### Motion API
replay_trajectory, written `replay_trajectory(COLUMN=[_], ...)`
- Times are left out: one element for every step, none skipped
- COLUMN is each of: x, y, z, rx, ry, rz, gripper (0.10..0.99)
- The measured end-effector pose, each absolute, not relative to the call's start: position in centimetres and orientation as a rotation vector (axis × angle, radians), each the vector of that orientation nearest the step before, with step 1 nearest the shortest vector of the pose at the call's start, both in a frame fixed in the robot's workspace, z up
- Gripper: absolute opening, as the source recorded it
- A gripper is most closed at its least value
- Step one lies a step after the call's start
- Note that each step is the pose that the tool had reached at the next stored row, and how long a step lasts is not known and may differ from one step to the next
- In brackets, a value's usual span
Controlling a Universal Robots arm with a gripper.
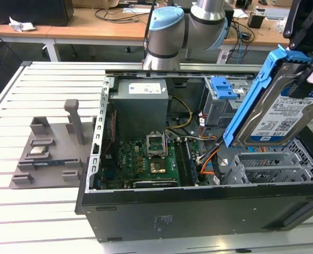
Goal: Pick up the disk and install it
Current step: 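Pick up the disk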
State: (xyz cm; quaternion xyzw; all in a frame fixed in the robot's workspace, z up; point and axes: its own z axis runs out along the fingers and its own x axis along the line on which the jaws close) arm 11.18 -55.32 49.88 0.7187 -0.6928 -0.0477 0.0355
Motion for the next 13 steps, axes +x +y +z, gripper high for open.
replay_trajectory(x=[11.4, 11.6, 11.7, 12.0, 12.2, 12.5, 12.9, 13.2, 13.3, 13.4, 13.5, 13.6, 13.8], y=[-55.3, -55.3, -55.3, -55.3, -55.3, -55.3, -55.3, -55.3, -55.3, -55.3, -55.3, -55.3, -55.3], z=[49.7, 49.6, 49.5, 49.3, 49.2, 49.1, 48.8, 48.6, 48.5, 48.4, 48.3, 48.2, 48.0], rx=[2.208, 2.208, 2.208, 2.207, 2.207, 2.206, 2.206, 2.205, 2.205, 2.205, 2.205, 2.205, 2.205], ry=[-2.128, -2.128, -2.128, -2.128, -2.128, -2.129, -2.129, -2.128, -2.128, -2.128, -2.128, -2.128, -2.128], rz=[-0.147, -0.147, -0.148, -0.148, -0.148, -0.149, -0.150, -0.150, -0.150, -0.150, -0.150, -0.150, -0.150], gripper=[0.369, 0.369, 0.369, 0.369, 0.369, 0.369, 0.369, 0.369, 0.369, 0.369, 0.369, 0.369, 0.369])
